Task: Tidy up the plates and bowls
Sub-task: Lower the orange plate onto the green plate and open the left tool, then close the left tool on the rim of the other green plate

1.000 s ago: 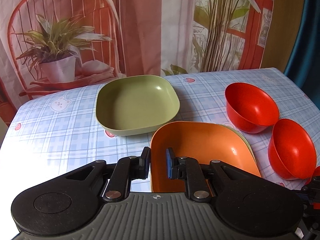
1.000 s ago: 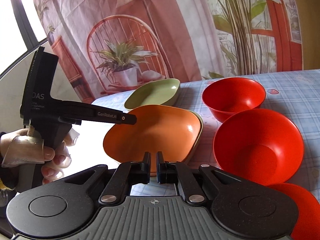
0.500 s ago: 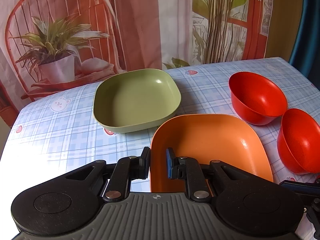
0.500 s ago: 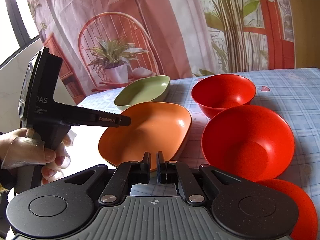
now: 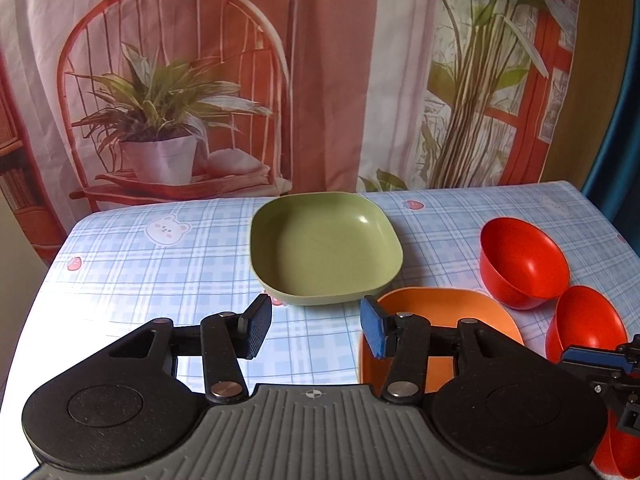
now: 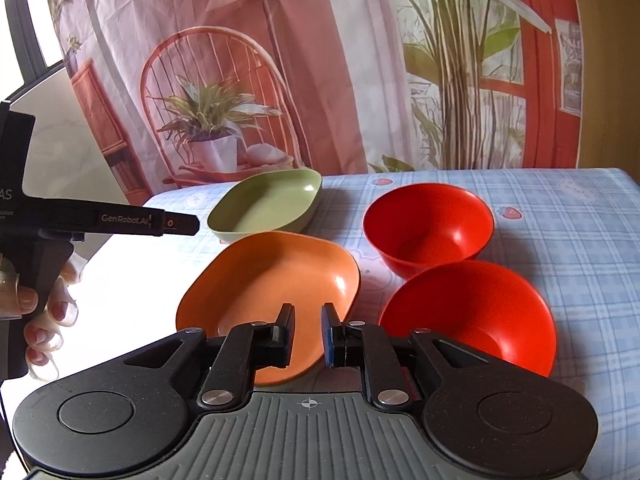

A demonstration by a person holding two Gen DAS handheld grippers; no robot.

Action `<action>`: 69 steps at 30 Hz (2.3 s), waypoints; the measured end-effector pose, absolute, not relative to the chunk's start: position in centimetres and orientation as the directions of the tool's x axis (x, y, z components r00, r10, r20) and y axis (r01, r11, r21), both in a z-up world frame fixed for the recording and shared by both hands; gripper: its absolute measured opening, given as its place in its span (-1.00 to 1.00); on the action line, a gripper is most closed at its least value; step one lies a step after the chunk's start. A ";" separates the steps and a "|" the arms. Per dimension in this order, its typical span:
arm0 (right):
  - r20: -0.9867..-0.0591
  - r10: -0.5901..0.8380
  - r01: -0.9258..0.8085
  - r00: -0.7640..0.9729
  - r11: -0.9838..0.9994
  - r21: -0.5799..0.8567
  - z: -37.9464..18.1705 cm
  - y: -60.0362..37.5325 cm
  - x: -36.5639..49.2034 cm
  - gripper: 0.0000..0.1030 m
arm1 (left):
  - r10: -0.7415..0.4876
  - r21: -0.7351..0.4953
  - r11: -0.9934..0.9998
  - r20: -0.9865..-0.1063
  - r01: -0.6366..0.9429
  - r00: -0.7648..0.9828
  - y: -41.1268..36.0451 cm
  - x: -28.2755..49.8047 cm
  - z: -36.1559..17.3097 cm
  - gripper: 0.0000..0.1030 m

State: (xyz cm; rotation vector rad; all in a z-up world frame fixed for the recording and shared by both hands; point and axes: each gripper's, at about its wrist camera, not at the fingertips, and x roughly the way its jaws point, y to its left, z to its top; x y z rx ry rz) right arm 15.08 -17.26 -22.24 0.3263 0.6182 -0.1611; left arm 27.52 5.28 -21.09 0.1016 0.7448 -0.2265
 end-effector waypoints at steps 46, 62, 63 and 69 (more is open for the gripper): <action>-0.727 -0.024 0.317 0.686 0.910 0.269 -25.3 -22.8 36.4 -0.55 | -0.139 -0.114 0.990 -0.732 0.082 0.667 8.8 37.6 -27.0 -0.63; -0.725 0.011 0.288 0.688 0.914 0.286 -25.2 -22.3 36.7 -0.86 | -0.131 -0.076 0.991 -0.720 0.111 0.681 8.3 37.1 -26.5 -0.83; -0.721 0.010 0.285 0.693 0.915 0.286 -25.0 -22.3 36.7 -0.86 | -0.132 -0.077 0.991 -0.719 0.111 0.683 8.4 37.0 -26.3 -0.83; -0.694 0.012 0.270 0.720 0.916 0.296 -23.4 -21.9 35.9 -0.86 | -0.111 -0.046 0.993 -0.708 0.111 0.697 8.2 36.2 -24.6 -0.82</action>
